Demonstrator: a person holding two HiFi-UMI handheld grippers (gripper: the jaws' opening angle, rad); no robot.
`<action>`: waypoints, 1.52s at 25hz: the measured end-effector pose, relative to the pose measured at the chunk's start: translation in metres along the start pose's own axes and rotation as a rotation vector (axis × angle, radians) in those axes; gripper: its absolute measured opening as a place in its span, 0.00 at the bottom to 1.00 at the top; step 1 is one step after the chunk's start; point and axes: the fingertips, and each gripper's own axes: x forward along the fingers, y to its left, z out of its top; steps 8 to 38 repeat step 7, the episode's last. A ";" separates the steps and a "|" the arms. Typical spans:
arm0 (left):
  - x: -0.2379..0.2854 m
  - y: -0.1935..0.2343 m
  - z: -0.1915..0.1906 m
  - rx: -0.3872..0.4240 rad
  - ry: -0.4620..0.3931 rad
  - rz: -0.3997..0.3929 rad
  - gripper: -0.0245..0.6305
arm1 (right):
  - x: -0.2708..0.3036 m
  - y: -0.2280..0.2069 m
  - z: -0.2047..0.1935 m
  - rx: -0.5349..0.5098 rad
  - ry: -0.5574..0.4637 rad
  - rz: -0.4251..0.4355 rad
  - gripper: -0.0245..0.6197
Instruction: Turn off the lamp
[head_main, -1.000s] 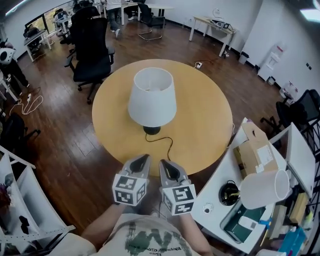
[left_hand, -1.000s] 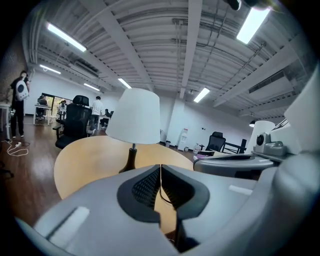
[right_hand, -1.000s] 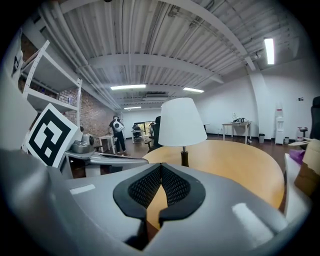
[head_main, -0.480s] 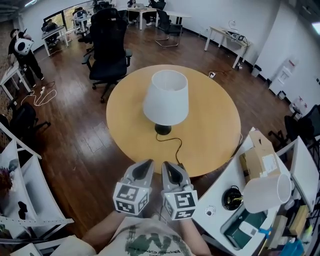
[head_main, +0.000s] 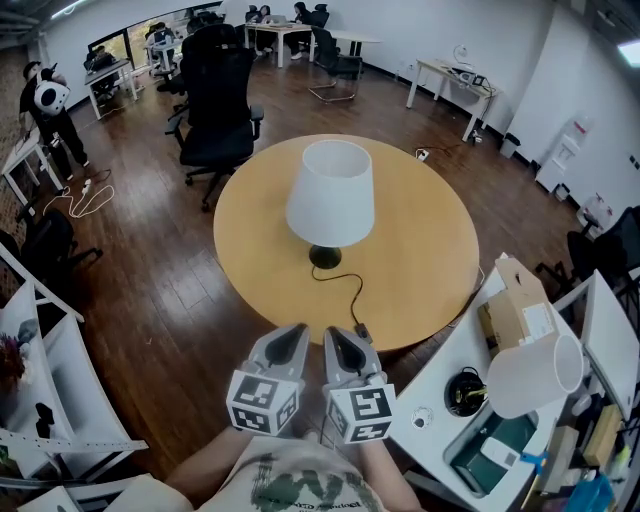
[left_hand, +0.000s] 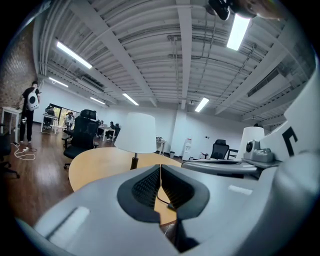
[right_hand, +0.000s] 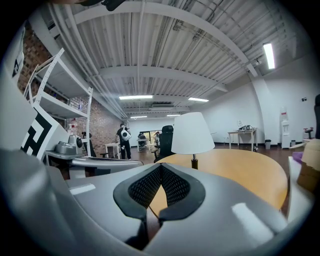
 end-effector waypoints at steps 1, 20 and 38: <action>-0.001 -0.001 0.000 0.001 -0.002 -0.001 0.04 | -0.001 0.000 -0.001 0.000 -0.001 0.001 0.04; -0.002 -0.005 -0.005 0.001 0.004 -0.003 0.04 | -0.007 0.000 -0.005 0.002 0.004 0.000 0.04; -0.002 -0.005 -0.005 0.001 0.004 -0.003 0.04 | -0.007 0.000 -0.005 0.002 0.004 0.000 0.04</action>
